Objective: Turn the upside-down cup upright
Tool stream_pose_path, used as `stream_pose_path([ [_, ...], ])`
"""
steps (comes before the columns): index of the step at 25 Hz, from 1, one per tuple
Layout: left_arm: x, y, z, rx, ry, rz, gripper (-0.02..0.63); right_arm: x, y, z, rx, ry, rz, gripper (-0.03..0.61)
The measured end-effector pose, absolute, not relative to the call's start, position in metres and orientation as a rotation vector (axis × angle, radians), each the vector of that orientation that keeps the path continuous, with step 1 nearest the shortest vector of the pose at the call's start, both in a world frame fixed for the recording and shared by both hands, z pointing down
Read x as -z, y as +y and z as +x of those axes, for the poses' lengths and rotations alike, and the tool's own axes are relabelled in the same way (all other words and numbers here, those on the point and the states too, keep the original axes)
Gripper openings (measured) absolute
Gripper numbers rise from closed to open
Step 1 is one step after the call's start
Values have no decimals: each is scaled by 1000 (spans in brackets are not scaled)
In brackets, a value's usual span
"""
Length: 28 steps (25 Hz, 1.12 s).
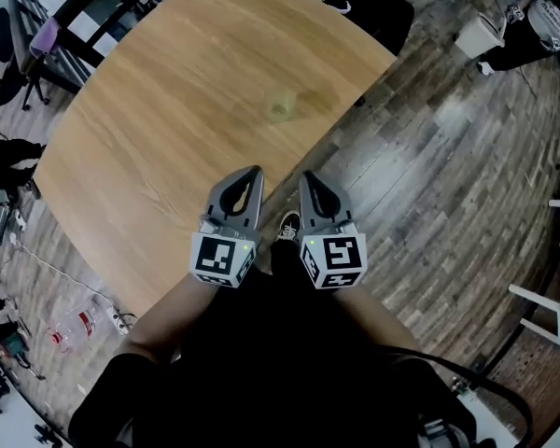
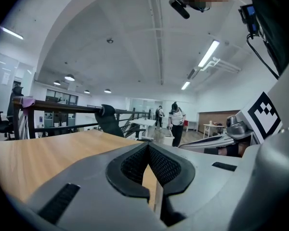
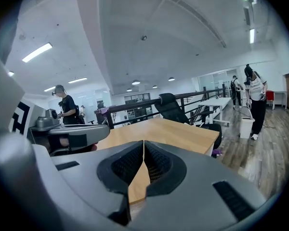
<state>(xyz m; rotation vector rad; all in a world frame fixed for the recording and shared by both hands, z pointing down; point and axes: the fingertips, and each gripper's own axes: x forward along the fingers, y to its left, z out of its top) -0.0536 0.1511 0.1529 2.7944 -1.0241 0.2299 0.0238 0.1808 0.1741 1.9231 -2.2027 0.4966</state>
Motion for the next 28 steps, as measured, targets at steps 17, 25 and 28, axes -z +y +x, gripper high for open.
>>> stream_pose_path([
  [17,-296,-6,-37,-324,-1186,2648,9,-302,-4,45,-499,-2349,1598,326],
  [25,-344,-22,-44,-350,-1201,2593,9,-340,-43,32,-393,-2346,1449,353],
  [28,-350,-22,-42,-347,-1203,2600,9,-345,-49,29,-322,-2342,1429,351],
])
